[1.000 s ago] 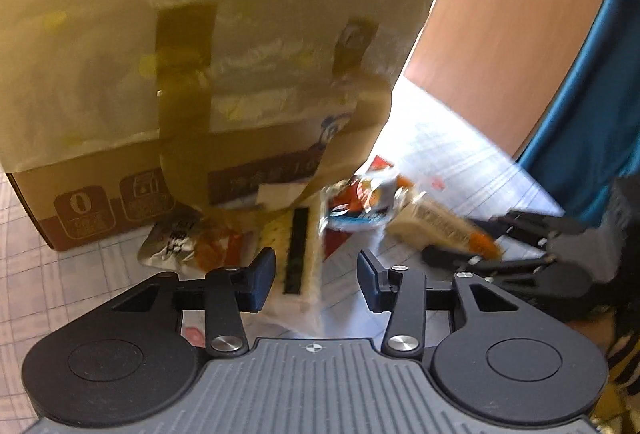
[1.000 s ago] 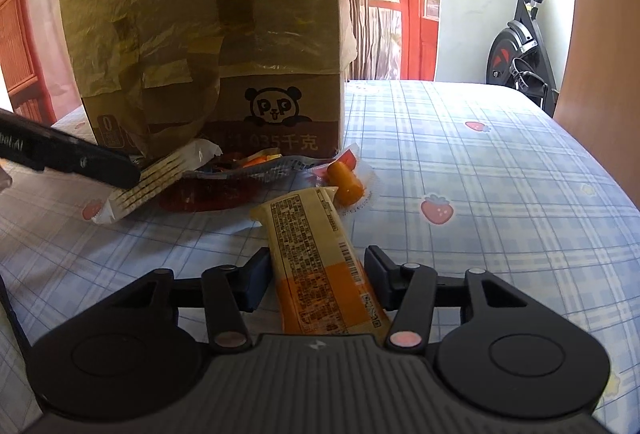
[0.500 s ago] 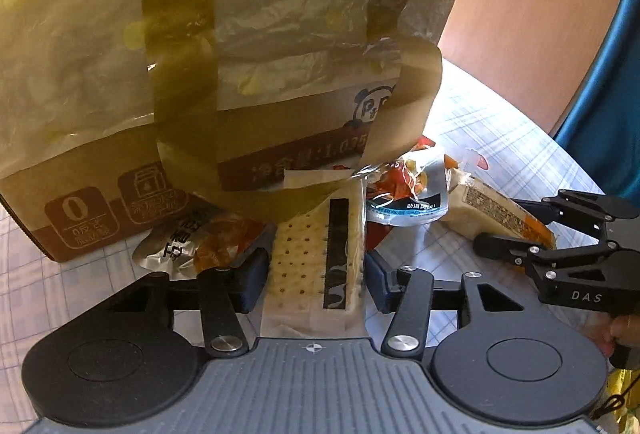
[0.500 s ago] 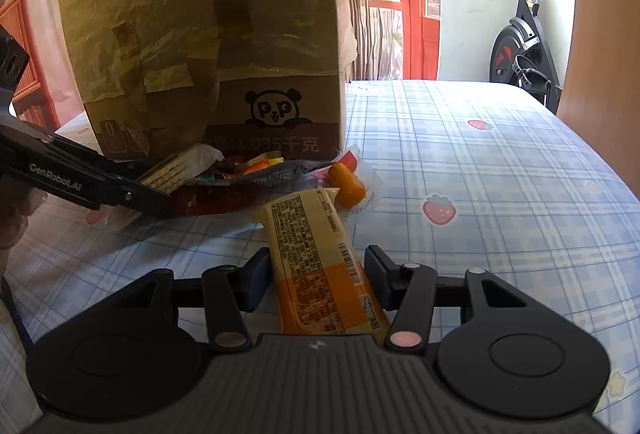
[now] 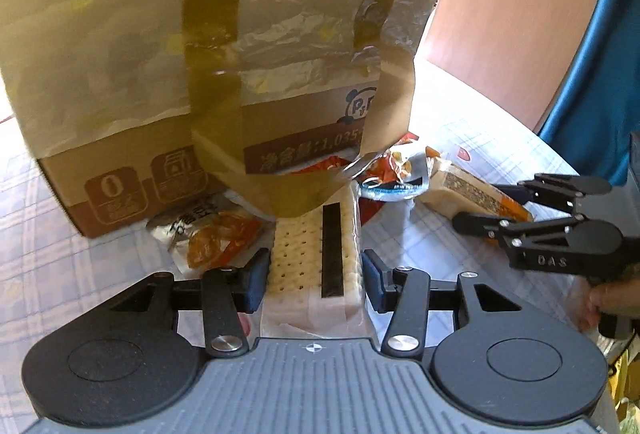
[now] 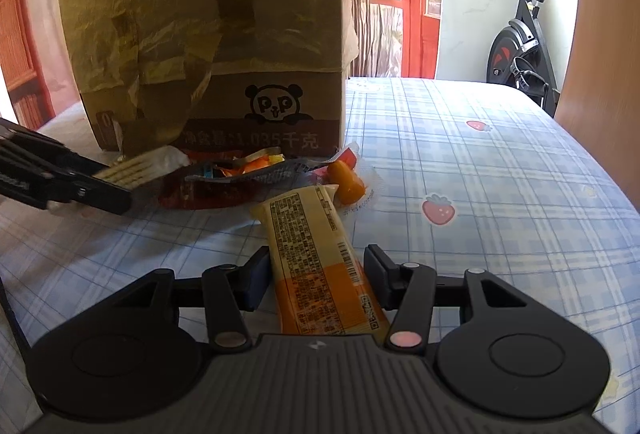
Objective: Organize snacks
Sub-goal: 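Grasp the white cracker packet with left tool while right tool grasps orange wafer bar, then lift both held packets and carry them over the box, then lower both packets into the box and open both tools, then withdraw both tools from the box toward the remaining snacks, then grasp the silver foil snack packet with left tool while right tool reaches for clear candy packet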
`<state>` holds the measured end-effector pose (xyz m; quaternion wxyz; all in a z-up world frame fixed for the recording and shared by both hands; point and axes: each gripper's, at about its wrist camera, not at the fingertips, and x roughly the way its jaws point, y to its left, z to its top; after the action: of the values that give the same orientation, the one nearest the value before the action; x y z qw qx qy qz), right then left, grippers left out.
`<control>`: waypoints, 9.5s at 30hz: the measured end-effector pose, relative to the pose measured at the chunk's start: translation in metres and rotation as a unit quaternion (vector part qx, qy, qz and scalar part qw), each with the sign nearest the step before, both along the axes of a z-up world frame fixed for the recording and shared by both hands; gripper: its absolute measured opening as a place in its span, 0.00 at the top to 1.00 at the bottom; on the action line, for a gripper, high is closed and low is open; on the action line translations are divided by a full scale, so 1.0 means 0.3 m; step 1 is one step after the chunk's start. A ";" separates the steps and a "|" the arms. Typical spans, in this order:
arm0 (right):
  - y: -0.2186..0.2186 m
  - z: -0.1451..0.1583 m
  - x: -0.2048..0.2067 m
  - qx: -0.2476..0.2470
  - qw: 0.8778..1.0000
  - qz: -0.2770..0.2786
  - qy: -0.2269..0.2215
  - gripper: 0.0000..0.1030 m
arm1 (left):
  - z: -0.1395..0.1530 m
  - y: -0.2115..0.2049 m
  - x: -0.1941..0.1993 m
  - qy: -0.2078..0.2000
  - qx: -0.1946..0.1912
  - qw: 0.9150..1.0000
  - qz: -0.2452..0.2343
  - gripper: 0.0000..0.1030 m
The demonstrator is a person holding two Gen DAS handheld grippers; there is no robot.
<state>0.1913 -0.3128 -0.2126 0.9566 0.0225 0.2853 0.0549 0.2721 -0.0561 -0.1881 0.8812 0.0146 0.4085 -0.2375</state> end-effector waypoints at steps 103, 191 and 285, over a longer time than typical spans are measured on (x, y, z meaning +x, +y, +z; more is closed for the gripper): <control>0.080 0.652 0.487 0.039 0.992 -0.004 -0.123 0.58 | 0.605 0.167 0.353 -0.167 -0.012 0.983 0.075 0.50; 0.056 0.116 0.146 0.076 0.996 -0.035 -0.040 0.33 | 0.120 0.208 -0.003 -0.045 -0.038 0.994 0.094 0.19; 0.002 0.080 0.077 0.196 0.977 -0.074 -0.030 0.92 | 0.174 0.169 -0.127 -0.076 -0.023 0.989 0.124 0.76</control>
<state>0.2143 -0.3122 -0.1887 0.9432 0.2286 0.2381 0.0389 0.2339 -0.0053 -0.1361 0.9323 -0.0389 0.3336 -0.1339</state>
